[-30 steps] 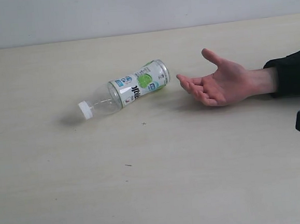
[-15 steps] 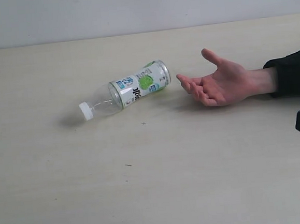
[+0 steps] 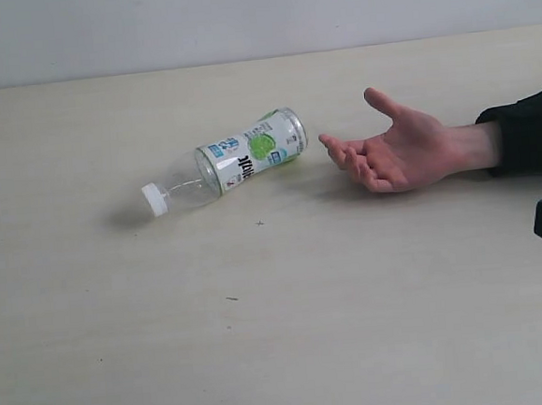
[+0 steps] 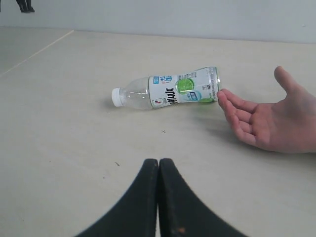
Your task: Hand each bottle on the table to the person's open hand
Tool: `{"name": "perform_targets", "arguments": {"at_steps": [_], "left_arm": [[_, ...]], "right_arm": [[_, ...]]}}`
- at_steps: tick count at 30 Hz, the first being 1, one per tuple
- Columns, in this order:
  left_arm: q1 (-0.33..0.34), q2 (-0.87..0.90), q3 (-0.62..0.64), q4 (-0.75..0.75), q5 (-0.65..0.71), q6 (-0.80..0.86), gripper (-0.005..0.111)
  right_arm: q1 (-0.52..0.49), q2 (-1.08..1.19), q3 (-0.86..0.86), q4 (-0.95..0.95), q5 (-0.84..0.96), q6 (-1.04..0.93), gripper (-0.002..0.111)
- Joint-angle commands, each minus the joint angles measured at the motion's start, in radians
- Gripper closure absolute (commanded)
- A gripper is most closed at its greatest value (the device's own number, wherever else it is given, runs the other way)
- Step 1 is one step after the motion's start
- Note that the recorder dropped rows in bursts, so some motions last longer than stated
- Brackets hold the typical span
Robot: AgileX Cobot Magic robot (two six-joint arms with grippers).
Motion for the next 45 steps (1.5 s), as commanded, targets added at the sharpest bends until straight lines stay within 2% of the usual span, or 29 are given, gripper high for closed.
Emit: {"name": "perform_targets", "arguments": {"at_steps": [1, 5, 7, 8, 9, 11, 13, 15, 17, 18, 20, 21, 30, 45], "left_arm": [[-0.065, 0.09, -0.179, -0.775, 0.102, 0.539, 0.107], [-0.11, 0.156, -0.304, -1.336, 0.066, 0.758, 0.107], [-0.145, 0.196, -0.351, -1.505, 0.041, 0.852, 0.107], [-0.183, 0.232, -0.382, -1.572, 0.01, 0.89, 0.107], [-0.205, 0.256, -0.405, -1.586, -0.008, 0.888, 0.107], [-0.266, 0.307, -0.444, -1.579, -0.057, 0.853, 0.107], [-0.294, 0.336, -0.467, -1.551, -0.077, 0.826, 0.105], [-0.318, 0.375, -0.493, -1.502, -0.099, 0.747, 0.093], [-0.32, 0.403, -0.504, -1.475, -0.103, 0.673, 0.074], [-0.32, 0.416, -0.504, -1.42, -0.098, 0.628, 0.058], [-0.32, 0.442, -0.504, -1.38, -0.096, 0.593, 0.042], [-0.32, 0.454, -0.504, -1.38, -0.096, 0.593, 0.038], [-0.32, 0.534, -0.504, -1.32, -0.068, 0.601, 0.037], [-0.32, 0.593, -0.504, -1.32, -0.029, 0.601, 0.038]], "right_arm": [[-0.003, -0.004, 0.004, -0.001, -0.011, -0.002, 0.108], [-0.003, -0.004, 0.004, -0.001, -0.011, -0.002, 0.108], [-0.003, -0.004, 0.004, -0.001, -0.011, -0.002, 0.108], [-0.003, -0.004, 0.004, -0.001, -0.011, -0.002, 0.108], [-0.003, -0.004, 0.004, -0.001, -0.011, -0.002, 0.108], [-0.003, -0.004, 0.004, -0.001, -0.011, -0.002, 0.108], [-0.003, -0.004, 0.004, -0.001, -0.011, -0.002, 0.108], [-0.003, -0.004, 0.004, -0.001, -0.011, -0.002, 0.108], [-0.003, -0.004, 0.004, -0.001, -0.011, -0.002, 0.108], [-0.003, -0.004, 0.004, -0.001, -0.011, -0.002, 0.108], [-0.003, -0.004, 0.004, -0.001, -0.011, -0.002, 0.108], [-0.003, -0.004, 0.004, -0.001, -0.011, -0.002, 0.108], [-0.003, -0.004, 0.004, -0.001, -0.011, -0.002, 0.108], [-0.003, -0.004, 0.004, -0.008, -0.011, -0.002, 0.108]]}}
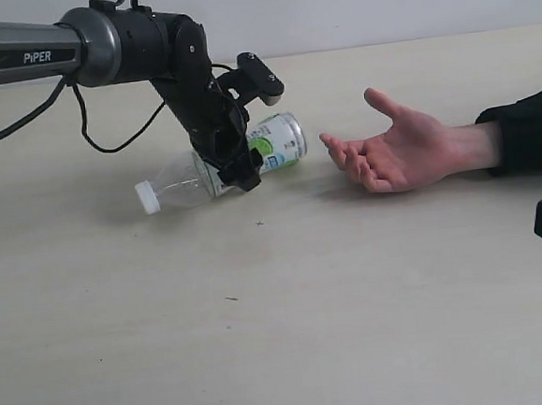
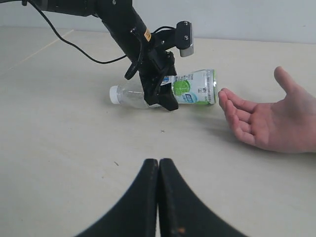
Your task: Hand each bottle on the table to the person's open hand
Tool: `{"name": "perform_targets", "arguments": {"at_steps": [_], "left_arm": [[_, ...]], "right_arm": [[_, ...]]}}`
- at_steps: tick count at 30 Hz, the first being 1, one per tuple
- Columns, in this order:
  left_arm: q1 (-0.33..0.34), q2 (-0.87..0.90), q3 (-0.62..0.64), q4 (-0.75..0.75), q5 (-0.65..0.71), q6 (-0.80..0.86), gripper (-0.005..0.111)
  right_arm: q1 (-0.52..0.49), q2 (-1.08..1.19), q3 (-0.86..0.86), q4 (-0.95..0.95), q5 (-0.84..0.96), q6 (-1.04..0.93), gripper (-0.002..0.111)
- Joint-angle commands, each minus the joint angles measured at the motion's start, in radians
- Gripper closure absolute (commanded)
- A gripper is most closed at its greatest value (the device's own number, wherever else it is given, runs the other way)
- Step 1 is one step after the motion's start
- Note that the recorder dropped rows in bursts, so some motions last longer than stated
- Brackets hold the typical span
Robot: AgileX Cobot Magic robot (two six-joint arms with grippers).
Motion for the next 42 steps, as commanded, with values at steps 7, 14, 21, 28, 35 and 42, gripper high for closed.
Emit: {"name": "perform_targets", "arguments": {"at_steps": [7, 14, 21, 28, 35, 42], "left_arm": [[-0.001, -0.006, -0.006, -0.003, 0.035, -0.007, 0.063], [-0.001, -0.066, -0.006, 0.0, 0.061, 0.028, 0.106], [-0.083, -0.222, -0.006, 0.08, 0.098, 0.262, 0.107], [-0.227, -0.278, -0.006, 0.267, 0.087, 0.634, 0.107], [-0.362, -0.26, -0.006, 0.419, -0.178, 0.668, 0.107], [-0.422, -0.176, -0.008, 0.451, -0.366, 0.716, 0.107]], "right_arm": [[-0.003, -0.004, 0.004, -0.005, -0.011, -0.002, 0.108], [-0.003, -0.004, 0.004, -0.005, -0.011, -0.002, 0.108], [-0.003, -0.004, 0.004, -0.005, -0.011, -0.002, 0.108], [-0.003, -0.004, 0.004, -0.005, -0.011, -0.002, 0.108], [-0.003, -0.004, 0.004, -0.005, -0.011, -0.002, 0.108], [-0.003, -0.004, 0.004, -0.005, -0.011, -0.002, 0.108]]}}
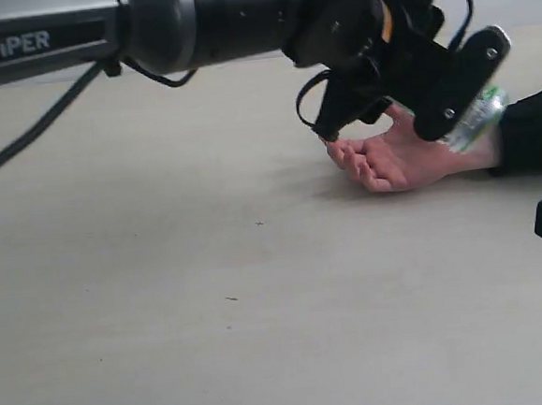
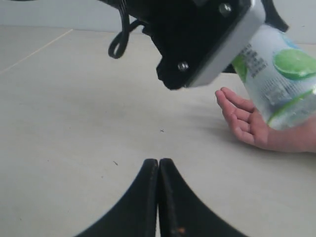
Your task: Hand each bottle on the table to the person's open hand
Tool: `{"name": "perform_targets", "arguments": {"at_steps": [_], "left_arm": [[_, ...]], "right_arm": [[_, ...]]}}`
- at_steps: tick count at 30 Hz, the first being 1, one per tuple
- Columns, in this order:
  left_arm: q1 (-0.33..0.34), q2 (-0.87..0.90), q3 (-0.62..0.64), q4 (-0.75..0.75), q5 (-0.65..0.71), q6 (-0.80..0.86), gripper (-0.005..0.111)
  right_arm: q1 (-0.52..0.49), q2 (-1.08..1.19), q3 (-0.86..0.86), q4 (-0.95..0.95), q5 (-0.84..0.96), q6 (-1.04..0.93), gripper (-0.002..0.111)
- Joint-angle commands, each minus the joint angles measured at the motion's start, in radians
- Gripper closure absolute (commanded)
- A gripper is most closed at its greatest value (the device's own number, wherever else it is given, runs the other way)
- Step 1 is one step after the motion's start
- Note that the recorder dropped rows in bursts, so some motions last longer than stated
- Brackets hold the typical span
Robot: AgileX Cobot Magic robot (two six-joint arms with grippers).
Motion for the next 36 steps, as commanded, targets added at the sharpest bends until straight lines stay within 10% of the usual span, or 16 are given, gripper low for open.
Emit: {"name": "perform_targets", "arguments": {"at_steps": [1, 29, 36], "left_arm": [[-0.016, 0.061, -0.012, 0.018, -0.073, 0.013, 0.107], [0.021, 0.285, -0.167, 0.19, 0.174, -0.017, 0.106], [0.021, 0.285, -0.167, 0.187, 0.17, -0.017, 0.067]], "right_arm": [[-0.003, -0.004, 0.004, -0.002, -0.011, -0.002, 0.108], [-0.003, -0.004, 0.004, -0.002, -0.011, -0.002, 0.108], [-0.003, -0.004, 0.004, -0.002, -0.011, -0.002, 0.108]]}}
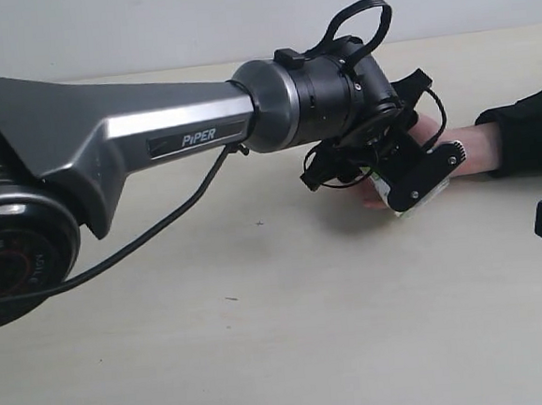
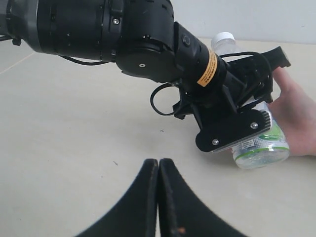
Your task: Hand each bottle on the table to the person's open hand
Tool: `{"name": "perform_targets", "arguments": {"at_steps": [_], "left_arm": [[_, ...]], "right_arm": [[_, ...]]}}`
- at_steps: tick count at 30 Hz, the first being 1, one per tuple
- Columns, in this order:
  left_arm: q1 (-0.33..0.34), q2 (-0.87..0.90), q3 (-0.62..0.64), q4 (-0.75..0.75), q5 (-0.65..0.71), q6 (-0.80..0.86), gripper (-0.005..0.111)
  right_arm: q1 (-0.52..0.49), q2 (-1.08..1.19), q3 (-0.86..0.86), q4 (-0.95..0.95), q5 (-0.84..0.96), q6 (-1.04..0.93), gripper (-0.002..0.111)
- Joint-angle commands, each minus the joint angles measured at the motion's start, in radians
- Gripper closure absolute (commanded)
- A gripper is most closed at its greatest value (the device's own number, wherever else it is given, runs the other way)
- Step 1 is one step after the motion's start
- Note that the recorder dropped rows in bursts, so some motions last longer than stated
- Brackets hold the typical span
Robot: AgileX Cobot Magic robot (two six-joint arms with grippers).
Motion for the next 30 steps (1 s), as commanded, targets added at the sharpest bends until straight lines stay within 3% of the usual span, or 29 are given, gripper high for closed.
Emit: {"name": "perform_targets", "arguments": {"at_steps": [1, 3, 5, 13, 27, 30], "left_arm": [[0.009, -0.001, -0.003, 0.009, 0.026, -0.005, 0.054], [0.009, -0.001, -0.003, 0.009, 0.026, -0.005, 0.038], [0.009, -0.001, -0.003, 0.009, 0.035, -0.005, 0.035], [0.009, -0.003, -0.003, 0.013, 0.04, -0.005, 0.035], [-0.006, -0.118, -0.003, 0.034, 0.213, -0.005, 0.035], [-0.008, -0.148, -0.003, 0.054, 0.218, -0.083, 0.035]], "right_arm": [[-0.003, -0.004, 0.004, -0.002, -0.011, -0.002, 0.108], [-0.003, -0.004, 0.004, 0.0, -0.011, -0.002, 0.108], [-0.003, -0.004, 0.004, 0.0, -0.011, -0.002, 0.108], [-0.003, -0.004, 0.004, 0.0, -0.011, -0.002, 0.108], [-0.003, -0.004, 0.004, 0.0, -0.011, -0.002, 0.108], [-0.003, -0.004, 0.004, 0.0, -0.011, -0.002, 0.108]]}}
